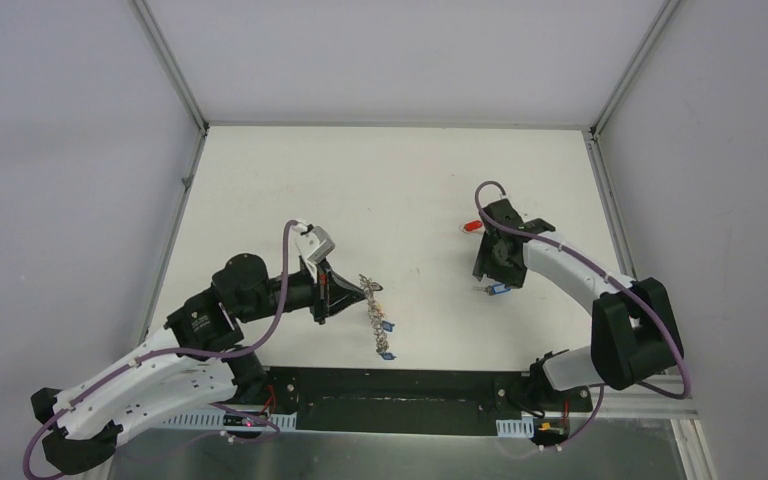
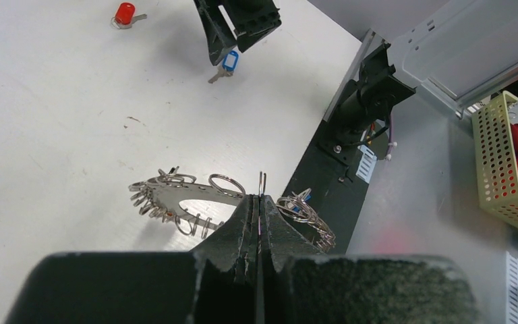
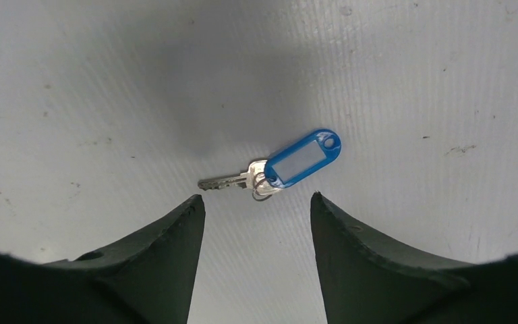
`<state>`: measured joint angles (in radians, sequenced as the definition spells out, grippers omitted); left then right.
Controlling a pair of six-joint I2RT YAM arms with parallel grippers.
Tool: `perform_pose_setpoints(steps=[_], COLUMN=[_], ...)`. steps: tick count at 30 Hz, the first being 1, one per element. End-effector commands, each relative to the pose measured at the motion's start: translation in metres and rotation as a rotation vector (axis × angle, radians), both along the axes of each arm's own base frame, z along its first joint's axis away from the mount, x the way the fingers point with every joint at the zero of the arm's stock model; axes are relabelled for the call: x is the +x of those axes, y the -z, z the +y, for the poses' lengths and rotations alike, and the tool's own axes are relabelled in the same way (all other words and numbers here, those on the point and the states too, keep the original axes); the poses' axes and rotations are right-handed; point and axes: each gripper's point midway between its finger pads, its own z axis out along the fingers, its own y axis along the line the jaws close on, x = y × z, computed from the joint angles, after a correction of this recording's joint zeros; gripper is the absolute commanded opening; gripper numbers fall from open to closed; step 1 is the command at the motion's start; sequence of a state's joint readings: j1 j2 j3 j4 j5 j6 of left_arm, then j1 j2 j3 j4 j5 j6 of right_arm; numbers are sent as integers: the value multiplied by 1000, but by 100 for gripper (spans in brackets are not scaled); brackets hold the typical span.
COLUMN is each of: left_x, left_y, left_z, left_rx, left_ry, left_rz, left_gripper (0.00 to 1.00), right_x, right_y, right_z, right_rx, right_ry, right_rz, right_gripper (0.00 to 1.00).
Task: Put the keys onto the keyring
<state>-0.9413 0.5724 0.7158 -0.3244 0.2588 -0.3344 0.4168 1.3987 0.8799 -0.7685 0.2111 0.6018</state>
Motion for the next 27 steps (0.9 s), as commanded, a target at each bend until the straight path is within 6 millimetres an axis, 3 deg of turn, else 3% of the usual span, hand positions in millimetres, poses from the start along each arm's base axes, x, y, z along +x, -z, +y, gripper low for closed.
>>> perform_pose_setpoints(steps=[1,10,12,16,20,22,25,27], left_x=[4,6,6,7,7,7,7,6], left_y=[-19,-15,-15,-14,-14,-14,-12,-12], left_z=[-1,0,0,0,-1,-1,-2,-2], left_rx=[-75,-73,-73,-71,-69,-69,-67,-70], left_ry=[-26,-38,-39,-40,-39,-37,-36,-33], left_rz=[-23,-10,-10,-12,-11,-11,-8,-6], left_gripper=[0,0,0,0,0,0,0,0], right_x=[10,15,14,13,13,12,11,9], right_y=[5,29,29,26,20,16,9,5], right_z=[-7,-7,-6,-5,-5,-6,-7,-8], right_rx=[-44,-85,-81,-66,-60,-60,-57,-56], right_ry=[42,33,33,35,35,33,24,21], right_rz=[-28,37,41,31,17,14,-3,-12], right_gripper=[58,40,38,21,17,19,39,47])
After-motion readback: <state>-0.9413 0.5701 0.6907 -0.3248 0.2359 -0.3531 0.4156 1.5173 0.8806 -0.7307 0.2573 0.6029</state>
